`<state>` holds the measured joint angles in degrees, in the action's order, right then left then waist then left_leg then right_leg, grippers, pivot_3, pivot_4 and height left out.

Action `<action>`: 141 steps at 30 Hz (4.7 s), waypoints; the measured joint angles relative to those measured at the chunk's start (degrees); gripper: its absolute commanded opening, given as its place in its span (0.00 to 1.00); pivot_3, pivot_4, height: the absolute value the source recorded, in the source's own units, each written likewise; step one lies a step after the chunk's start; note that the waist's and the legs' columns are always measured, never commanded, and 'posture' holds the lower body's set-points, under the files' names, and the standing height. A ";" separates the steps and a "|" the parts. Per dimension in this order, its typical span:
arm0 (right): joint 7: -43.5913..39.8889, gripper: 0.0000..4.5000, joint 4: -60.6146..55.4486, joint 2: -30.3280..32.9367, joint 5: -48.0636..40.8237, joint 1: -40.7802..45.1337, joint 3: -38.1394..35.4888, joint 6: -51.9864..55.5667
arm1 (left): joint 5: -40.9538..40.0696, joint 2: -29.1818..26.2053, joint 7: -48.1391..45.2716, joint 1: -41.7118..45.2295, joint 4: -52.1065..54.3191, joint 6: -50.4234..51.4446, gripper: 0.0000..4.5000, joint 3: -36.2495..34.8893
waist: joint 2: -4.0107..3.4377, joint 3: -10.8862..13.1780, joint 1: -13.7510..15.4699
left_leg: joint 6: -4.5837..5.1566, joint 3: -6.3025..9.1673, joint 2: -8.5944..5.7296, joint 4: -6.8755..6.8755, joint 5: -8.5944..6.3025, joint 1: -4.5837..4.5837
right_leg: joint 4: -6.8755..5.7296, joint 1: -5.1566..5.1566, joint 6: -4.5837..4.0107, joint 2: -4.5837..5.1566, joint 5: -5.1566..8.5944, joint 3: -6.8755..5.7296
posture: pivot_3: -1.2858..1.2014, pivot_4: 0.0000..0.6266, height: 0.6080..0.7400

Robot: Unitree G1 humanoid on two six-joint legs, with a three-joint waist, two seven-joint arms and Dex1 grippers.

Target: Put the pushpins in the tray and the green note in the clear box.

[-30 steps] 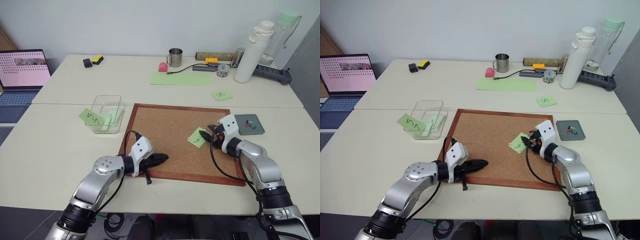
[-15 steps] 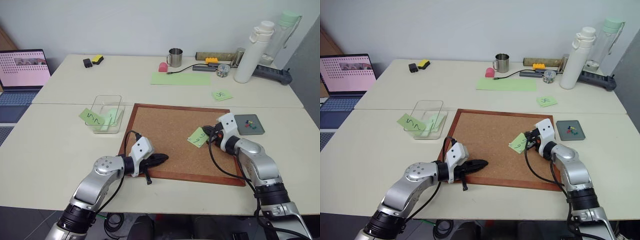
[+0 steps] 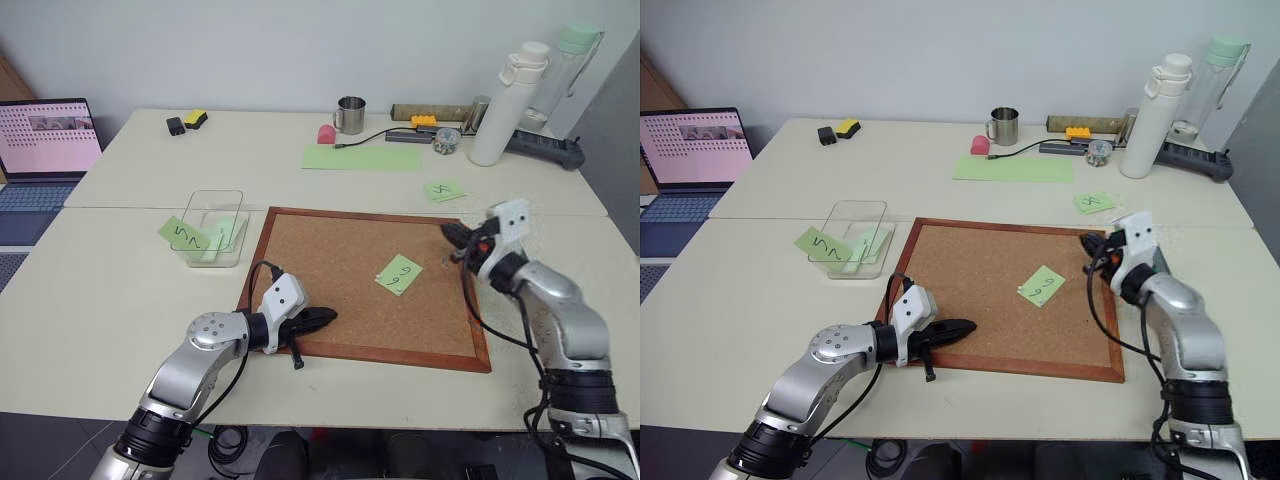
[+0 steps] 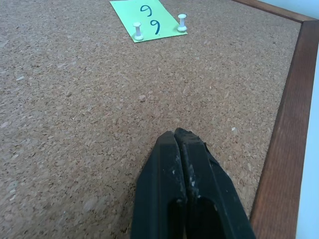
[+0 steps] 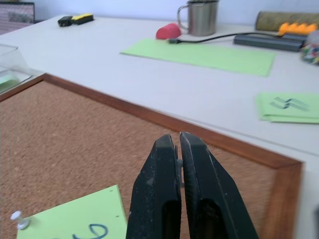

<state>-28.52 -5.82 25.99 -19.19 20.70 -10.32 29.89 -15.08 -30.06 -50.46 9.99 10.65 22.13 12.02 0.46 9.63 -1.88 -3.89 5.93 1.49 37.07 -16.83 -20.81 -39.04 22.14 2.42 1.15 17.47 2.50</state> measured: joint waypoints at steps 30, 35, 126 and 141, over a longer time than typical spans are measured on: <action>-3.53 0.81 1.57 5.84 -2.06 -6.03 -5.55 -1.62 | 0.06 -0.17 -0.80 0.53 -1.40 -1.25 0.00 0.53 | -0.08 -0.04 0.02 | 0.01 -0.07 0.01 -0.01 0.00 0.02 | 0.02 -0.01 0.00 0.00 0.00 0.05 | 0.52 0.24 1.00; -10.76 0.81 -11.33 6.57 -7.51 -11.98 -0.90 -0.35 | 0.08 -0.24 -0.74 0.71 -1.46 -1.21 0.00 0.62 | -0.09 -0.05 0.02 | 0.01 -0.04 -0.02 0.01 0.00 0.03 | 0.01 -0.05 0.01 0.01 0.00 0.05 | 0.52 0.24 1.00; 9.22 0.49 16.38 1.62 -0.39 2.78 -8.89 -0.82 | 1.06 -1.71 -1.32 0.57 0.53 -0.17 0.00 1.14 | -0.17 -0.10 -0.02 | 0.01 -0.11 0.00 -0.01 0.00 0.03 | 0.00 -0.01 0.00 0.00 0.00 0.08 | 0.52 0.24 1.00; -3.58 0.49 -9.19 -1.08 -6.78 -8.29 5.39 1.86 | 1.04 -1.70 -0.38 -0.11 1.01 -0.25 0.00 1.05 | -0.19 -0.11 -0.02 | 0.01 -0.05 0.00 0.01 0.00 0.02 | 0.01 -0.03 0.01 0.00 0.00 0.05 | 0.52 0.24 1.00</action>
<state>-32.10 -15.00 24.91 -25.97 12.41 -4.93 31.75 -14.04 -31.76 -50.84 9.88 11.66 21.88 13.07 0.27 9.52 -1.91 -3.88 5.88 1.49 37.08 -16.83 -20.78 -39.03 22.11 2.43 1.15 17.46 2.54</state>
